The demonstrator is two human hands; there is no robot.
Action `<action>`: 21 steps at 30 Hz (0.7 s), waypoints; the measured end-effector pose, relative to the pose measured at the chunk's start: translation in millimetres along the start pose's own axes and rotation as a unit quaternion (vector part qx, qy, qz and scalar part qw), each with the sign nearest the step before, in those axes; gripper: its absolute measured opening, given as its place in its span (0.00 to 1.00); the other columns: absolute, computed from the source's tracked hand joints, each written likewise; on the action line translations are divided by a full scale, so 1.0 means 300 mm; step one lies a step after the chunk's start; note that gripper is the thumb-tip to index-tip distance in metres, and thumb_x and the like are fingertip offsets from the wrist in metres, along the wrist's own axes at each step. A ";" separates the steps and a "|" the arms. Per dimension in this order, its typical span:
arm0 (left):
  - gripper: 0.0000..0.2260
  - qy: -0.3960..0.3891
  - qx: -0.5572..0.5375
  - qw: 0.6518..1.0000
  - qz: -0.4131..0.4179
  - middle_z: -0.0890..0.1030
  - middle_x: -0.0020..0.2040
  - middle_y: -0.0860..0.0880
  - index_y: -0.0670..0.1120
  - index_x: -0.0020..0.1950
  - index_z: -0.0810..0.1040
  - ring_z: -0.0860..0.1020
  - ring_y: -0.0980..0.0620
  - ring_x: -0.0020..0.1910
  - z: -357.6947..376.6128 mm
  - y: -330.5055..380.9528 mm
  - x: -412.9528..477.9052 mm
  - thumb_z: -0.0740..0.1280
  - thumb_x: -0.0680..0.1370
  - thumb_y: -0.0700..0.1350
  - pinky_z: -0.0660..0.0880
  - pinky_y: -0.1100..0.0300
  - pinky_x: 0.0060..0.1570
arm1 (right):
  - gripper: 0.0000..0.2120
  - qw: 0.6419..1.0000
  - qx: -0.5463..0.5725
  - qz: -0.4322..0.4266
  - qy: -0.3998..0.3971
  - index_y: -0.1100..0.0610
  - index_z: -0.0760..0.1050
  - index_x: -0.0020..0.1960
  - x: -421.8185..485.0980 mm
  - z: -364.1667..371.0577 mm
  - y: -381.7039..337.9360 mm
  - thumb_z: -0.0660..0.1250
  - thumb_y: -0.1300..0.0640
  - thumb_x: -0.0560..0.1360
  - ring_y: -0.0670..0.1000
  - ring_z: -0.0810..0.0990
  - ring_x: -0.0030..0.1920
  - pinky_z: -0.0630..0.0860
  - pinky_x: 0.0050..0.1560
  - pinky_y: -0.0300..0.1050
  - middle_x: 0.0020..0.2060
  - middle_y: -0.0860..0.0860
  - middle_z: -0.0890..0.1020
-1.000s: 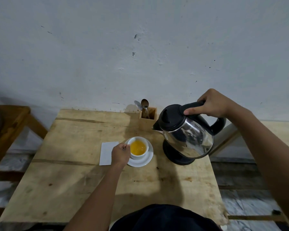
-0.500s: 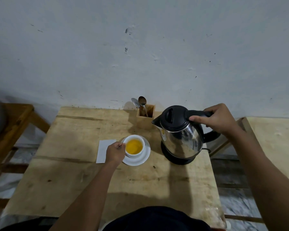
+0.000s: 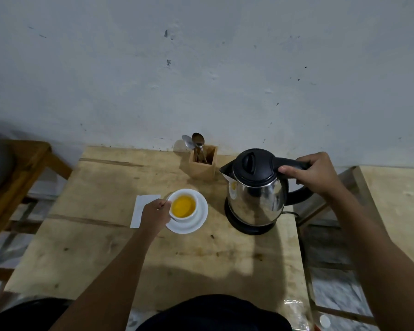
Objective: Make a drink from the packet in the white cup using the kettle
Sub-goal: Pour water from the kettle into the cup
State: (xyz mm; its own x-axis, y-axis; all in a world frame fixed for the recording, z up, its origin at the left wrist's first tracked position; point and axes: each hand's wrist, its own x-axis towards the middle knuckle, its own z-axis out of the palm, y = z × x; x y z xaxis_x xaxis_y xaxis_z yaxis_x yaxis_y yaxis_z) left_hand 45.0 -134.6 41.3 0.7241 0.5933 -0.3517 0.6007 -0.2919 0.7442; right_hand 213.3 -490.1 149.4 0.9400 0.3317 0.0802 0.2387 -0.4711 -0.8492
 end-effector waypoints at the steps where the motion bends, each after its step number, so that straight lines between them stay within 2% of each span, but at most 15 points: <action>1: 0.13 0.004 -0.001 1.000 -0.001 0.83 0.41 0.35 0.34 0.43 0.80 0.81 0.37 0.45 0.002 -0.001 -0.001 0.65 0.77 0.44 0.77 0.46 0.50 | 0.47 1.000 0.005 -0.004 -0.001 0.76 0.73 0.31 0.001 -0.003 0.004 0.74 0.27 0.55 0.51 0.72 0.25 0.70 0.28 0.44 0.22 0.57 0.70; 4: 0.13 0.011 -0.013 1.000 -0.009 0.83 0.39 0.36 0.36 0.41 0.80 0.82 0.37 0.43 0.002 0.000 -0.009 0.65 0.77 0.45 0.77 0.48 0.47 | 0.38 1.000 0.022 -0.012 -0.003 0.74 0.75 0.30 0.003 -0.009 0.012 0.75 0.36 0.57 0.46 0.71 0.21 0.69 0.24 0.34 0.22 0.57 0.72; 8: 0.12 0.006 -0.012 1.000 -0.012 0.83 0.39 0.38 0.38 0.41 0.80 0.82 0.38 0.43 0.002 0.006 -0.015 0.65 0.77 0.46 0.77 0.50 0.46 | 0.32 0.999 0.029 -0.015 -0.008 0.71 0.75 0.27 0.014 -0.014 0.030 0.74 0.39 0.59 0.45 0.71 0.20 0.68 0.24 0.33 0.17 0.52 0.72; 13: 0.12 0.005 -0.010 1.000 -0.009 0.83 0.39 0.38 0.39 0.42 0.80 0.82 0.39 0.43 0.002 0.005 -0.015 0.64 0.78 0.47 0.78 0.48 0.48 | 0.31 0.998 0.054 -0.021 0.002 0.70 0.78 0.29 0.031 -0.018 0.045 0.73 0.38 0.61 0.45 0.73 0.20 0.69 0.24 0.33 0.17 0.52 0.75; 18: 0.11 0.005 -0.014 1.000 -0.008 0.83 0.40 0.38 0.40 0.43 0.80 0.81 0.41 0.43 0.005 0.009 -0.018 0.64 0.78 0.46 0.77 0.51 0.46 | 0.43 0.997 0.072 -0.026 0.010 0.72 0.78 0.30 0.017 -0.003 0.086 0.72 0.27 0.59 0.50 0.74 0.21 0.72 0.24 0.39 0.22 0.66 0.75; 20: 0.11 0.004 -0.013 1.000 -0.010 0.83 0.40 0.39 0.41 0.43 0.79 0.81 0.43 0.42 0.006 0.007 -0.017 0.64 0.79 0.47 0.76 0.54 0.44 | 0.42 0.997 0.069 -0.030 -0.001 0.71 0.78 0.30 0.015 0.002 0.089 0.71 0.27 0.60 0.49 0.74 0.21 0.72 0.25 0.42 0.21 0.65 0.75; 21: 0.11 0.004 -0.011 1.000 -0.010 0.83 0.40 0.40 0.41 0.42 0.79 0.81 0.44 0.41 0.007 0.006 -0.018 0.64 0.79 0.47 0.75 0.55 0.43 | 0.40 0.997 0.068 -0.034 -0.006 0.68 0.79 0.30 0.014 0.002 0.086 0.72 0.27 0.60 0.48 0.74 0.21 0.72 0.25 0.42 0.20 0.60 0.75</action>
State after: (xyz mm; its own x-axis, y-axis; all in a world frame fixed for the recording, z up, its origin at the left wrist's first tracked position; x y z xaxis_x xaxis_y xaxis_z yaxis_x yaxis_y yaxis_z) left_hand 42.8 -139.8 43.4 0.7094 0.6050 -0.3616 0.6067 -0.2630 0.7501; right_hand 223.2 -500.3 127.6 0.9197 0.3690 0.1340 0.2653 -0.3326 -0.9050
